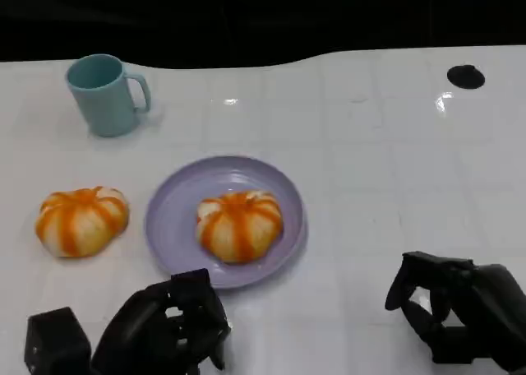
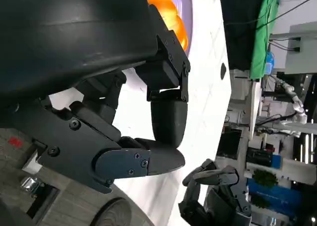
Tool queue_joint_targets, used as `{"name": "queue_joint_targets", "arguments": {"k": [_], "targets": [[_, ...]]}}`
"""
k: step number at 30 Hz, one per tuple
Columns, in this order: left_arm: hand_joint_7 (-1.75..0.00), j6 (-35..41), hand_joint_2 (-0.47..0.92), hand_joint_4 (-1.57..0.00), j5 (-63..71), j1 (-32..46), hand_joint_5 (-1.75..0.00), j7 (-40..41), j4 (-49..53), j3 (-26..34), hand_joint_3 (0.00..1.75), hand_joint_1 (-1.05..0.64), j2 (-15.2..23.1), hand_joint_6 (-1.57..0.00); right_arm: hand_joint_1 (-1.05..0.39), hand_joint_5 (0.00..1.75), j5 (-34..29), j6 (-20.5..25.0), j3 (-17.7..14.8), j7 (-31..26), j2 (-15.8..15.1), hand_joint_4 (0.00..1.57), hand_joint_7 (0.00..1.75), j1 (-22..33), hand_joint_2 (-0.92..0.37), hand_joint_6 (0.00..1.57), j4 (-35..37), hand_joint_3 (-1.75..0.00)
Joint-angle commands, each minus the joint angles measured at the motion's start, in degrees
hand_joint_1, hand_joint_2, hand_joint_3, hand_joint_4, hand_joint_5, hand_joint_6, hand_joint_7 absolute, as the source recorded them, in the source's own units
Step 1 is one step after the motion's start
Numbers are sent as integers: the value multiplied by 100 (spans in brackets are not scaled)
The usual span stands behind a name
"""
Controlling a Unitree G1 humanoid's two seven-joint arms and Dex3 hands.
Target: Grasp the bread from the table and place it into the plate.
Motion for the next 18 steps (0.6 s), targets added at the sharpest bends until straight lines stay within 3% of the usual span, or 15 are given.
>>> {"name": "queue_joint_targets", "arguments": {"k": [1, 18], "targets": [[-139, -34, 68, -81, -61, -28, -175, -62, 107, 64, 60, -53, 78, -78, -24, 175, -42, -87, 27, -121, -74, 90, 150, -48, -43, 67, 122, -117], [-141, 53, 67, -81, -9, -32, -175, 10, 90, 61, 63, -54, 96, -78, -24, 175, -23, -90, 125, -163, -72, 89, 146, -82, -47, 68, 217, -111]]}}
